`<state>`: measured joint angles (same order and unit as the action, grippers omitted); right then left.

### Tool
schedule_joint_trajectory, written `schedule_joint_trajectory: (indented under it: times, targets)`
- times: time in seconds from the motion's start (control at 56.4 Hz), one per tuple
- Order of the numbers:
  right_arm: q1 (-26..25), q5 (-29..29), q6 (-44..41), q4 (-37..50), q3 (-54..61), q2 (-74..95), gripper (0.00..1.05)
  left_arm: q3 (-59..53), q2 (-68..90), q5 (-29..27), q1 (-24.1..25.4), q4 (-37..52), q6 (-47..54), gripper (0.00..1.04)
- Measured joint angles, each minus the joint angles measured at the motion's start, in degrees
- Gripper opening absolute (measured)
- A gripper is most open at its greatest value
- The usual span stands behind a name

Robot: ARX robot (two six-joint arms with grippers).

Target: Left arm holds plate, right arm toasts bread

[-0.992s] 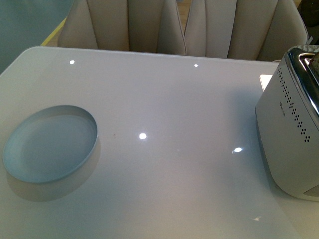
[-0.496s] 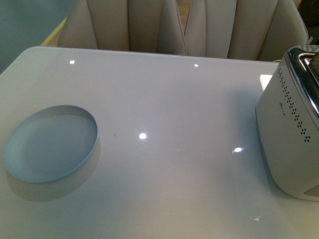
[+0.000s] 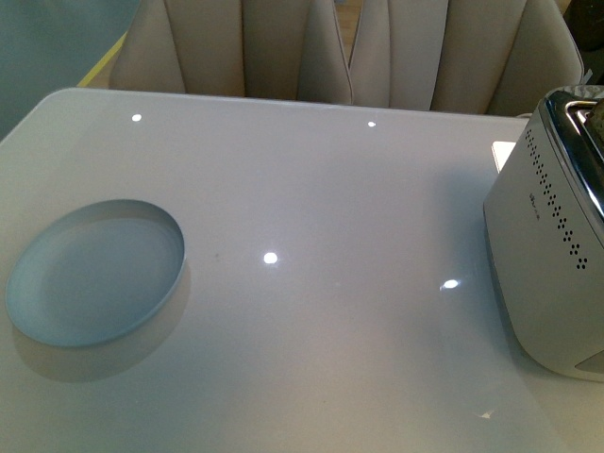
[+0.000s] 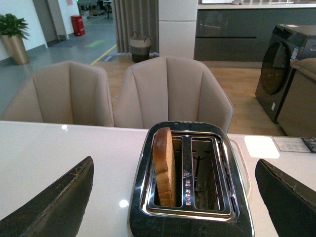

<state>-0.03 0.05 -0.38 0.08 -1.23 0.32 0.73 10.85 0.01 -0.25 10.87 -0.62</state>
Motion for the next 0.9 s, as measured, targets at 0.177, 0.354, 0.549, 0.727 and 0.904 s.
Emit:
schedule_joint_trajectory:
  times: [0.177, 0.354, 0.549, 0.727, 0.904]
  targets:
    - [0.0, 0.0, 0.0, 0.0, 0.0, 0.0, 0.96, 0.0, -10.0, 0.0, 0.0, -10.5, 0.0, 0.03]
    - [0.0, 0.0, 0.0, 0.0, 0.0, 0.0, 0.96, 0.0, -10.5, 0.0, 0.0, -10.8, 0.0, 0.03]
    - [0.0, 0.0, 0.0, 0.0, 0.0, 0.0, 0.96, 0.0, -10.5, 0.0, 0.0, -10.8, 0.0, 0.03]
    - [0.0, 0.0, 0.0, 0.0, 0.0, 0.0, 0.96, 0.0, -10.5, 0.0, 0.0, -10.8, 0.0, 0.04]
    - [0.0, 0.0, 0.0, 0.0, 0.0, 0.0, 0.96, 0.0, -10.5, 0.0, 0.0, -10.8, 0.0, 0.36]
